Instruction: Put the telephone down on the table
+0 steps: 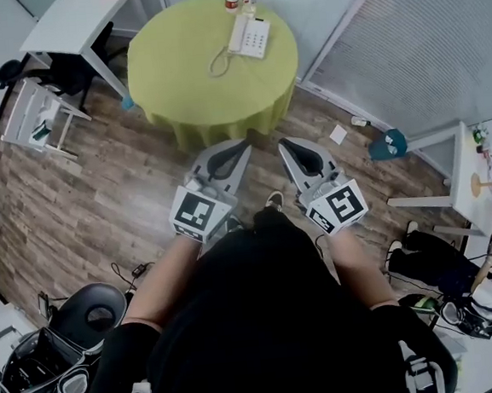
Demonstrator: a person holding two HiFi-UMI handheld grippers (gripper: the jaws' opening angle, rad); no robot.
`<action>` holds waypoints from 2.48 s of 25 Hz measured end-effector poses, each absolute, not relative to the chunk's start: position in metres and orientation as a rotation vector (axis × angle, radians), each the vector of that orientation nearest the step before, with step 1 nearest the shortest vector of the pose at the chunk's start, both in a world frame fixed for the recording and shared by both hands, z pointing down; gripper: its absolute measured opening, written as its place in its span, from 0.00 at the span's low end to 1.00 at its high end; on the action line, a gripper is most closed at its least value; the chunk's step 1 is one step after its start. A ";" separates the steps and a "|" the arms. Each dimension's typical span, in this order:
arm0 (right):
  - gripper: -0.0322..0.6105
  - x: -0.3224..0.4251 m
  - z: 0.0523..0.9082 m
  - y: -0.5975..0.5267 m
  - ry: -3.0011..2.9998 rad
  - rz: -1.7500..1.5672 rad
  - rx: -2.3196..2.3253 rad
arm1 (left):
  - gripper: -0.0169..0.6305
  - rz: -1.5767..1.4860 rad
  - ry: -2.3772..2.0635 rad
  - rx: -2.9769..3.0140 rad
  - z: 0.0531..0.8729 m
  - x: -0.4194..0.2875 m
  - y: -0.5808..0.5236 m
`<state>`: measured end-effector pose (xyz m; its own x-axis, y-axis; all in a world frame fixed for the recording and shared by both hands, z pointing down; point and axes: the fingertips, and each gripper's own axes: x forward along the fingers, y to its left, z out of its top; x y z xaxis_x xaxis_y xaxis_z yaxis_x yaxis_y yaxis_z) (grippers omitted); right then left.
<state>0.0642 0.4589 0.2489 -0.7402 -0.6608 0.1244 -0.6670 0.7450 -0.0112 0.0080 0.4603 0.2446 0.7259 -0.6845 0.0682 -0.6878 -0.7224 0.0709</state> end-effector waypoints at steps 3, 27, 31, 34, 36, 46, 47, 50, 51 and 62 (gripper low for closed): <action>0.08 0.060 0.254 0.453 -2.823 0.091 1.089 | 0.05 0.063 -1.127 2.829 0.250 0.002 0.455; 0.08 0.091 0.266 0.248 -2.899 0.112 0.938 | 0.05 0.156 -1.258 2.759 0.262 0.038 0.257; 0.08 0.099 0.267 0.221 -2.907 0.117 0.915 | 0.05 0.165 -1.284 2.746 0.263 0.046 0.231; 0.08 0.105 0.270 0.203 -2.912 0.112 0.898 | 0.05 0.175 -1.301 2.736 0.267 0.052 0.211; 0.08 0.111 0.275 0.193 -2.912 0.116 0.899 | 0.05 0.192 -1.306 2.734 0.272 0.057 0.200; 0.08 0.108 0.290 0.142 -2.870 0.185 0.945 | 0.05 0.196 -1.268 2.739 0.283 0.052 0.147; 0.08 0.103 0.292 0.137 -2.865 0.185 0.951 | 0.05 0.193 -1.256 2.743 0.285 0.048 0.141; 0.08 0.087 0.295 0.121 -2.852 0.173 0.980 | 0.05 0.185 -1.214 2.753 0.291 0.034 0.123; 0.08 0.082 0.295 0.115 -2.845 0.169 0.996 | 0.05 0.183 -1.195 2.759 0.292 0.029 0.117; 0.08 0.025 0.306 0.036 -2.717 0.171 1.194 | 0.05 0.180 -0.960 2.807 0.310 -0.025 0.036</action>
